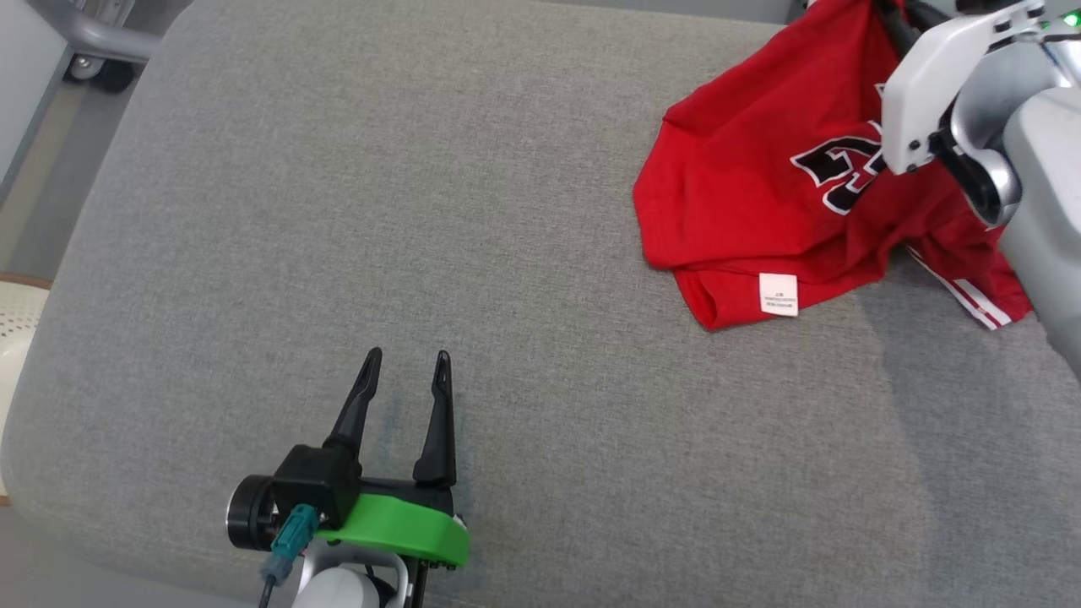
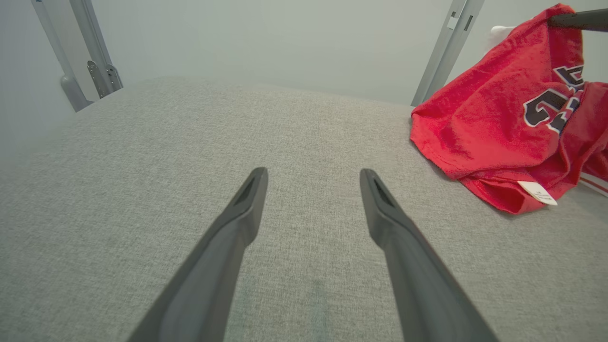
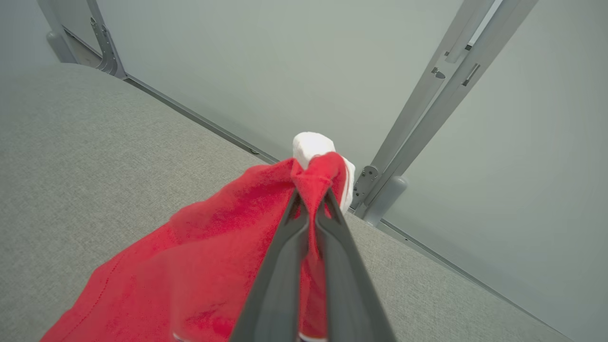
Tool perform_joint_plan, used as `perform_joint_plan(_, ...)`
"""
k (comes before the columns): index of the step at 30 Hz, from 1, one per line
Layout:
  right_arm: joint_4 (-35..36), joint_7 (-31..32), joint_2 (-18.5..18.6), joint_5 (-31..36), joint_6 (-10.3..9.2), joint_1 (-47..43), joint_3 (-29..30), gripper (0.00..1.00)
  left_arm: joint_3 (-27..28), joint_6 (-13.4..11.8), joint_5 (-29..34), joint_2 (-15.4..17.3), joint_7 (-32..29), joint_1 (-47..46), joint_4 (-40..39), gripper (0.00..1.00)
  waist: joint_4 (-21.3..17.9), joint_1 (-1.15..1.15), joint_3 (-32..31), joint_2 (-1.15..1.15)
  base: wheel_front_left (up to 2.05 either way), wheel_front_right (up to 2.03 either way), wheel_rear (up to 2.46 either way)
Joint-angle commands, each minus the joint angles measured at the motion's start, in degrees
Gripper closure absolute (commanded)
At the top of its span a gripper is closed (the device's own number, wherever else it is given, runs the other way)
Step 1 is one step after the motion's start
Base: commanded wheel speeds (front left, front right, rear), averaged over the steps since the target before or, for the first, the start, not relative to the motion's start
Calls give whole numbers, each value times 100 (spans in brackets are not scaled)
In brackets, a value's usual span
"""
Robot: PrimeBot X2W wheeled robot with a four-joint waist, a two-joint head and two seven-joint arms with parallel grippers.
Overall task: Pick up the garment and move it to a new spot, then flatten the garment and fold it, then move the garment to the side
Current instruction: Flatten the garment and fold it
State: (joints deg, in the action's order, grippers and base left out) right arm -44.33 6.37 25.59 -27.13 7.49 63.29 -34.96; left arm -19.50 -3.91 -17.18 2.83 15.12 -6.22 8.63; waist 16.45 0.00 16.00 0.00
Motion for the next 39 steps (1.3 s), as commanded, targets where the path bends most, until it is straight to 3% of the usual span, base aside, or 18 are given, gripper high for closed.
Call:
perform_joint_plan(1,-217,-88,-111,122,0,13,-6,100,-29,-49,-39,13,3,-114,-21,0,168,0,135,0,0,0,0)
perform_joint_plan(2,-327,-148,-202,131,0,-3,7,70,-39,-64,-53,13,3,-118,-25,0,185,0,142,0,0,0,0)
perform_joint_plan(3,-463,-210,-311,122,0,-37,19,9,-52,-72,-71,13,3,-123,-23,0,198,0,147,0,0,0,0)
perform_joint_plan(4,-561,-282,-383,120,0,-53,18,0,-57,-83,-83,13,3,-129,-23,0,203,0,150,0,0,0,0)
perform_joint_plan(11,-813,-834,-494,-116,0,72,27,0,24,-102,-19,13,3,-62,-19,0,0,0,84,0,0,0,0)
perform_joint_plan(24,-1584,-1195,169,-473,0,-283,491,0,172,11,182,14,3,53,-54,0,-400,0,-34,0,0,0,0)
perform_joint_plan(39,-2882,-1067,209,-506,0,-422,1140,0,136,70,378,14,3,-176,-136,0,-14,0,586,0,0,0,0)
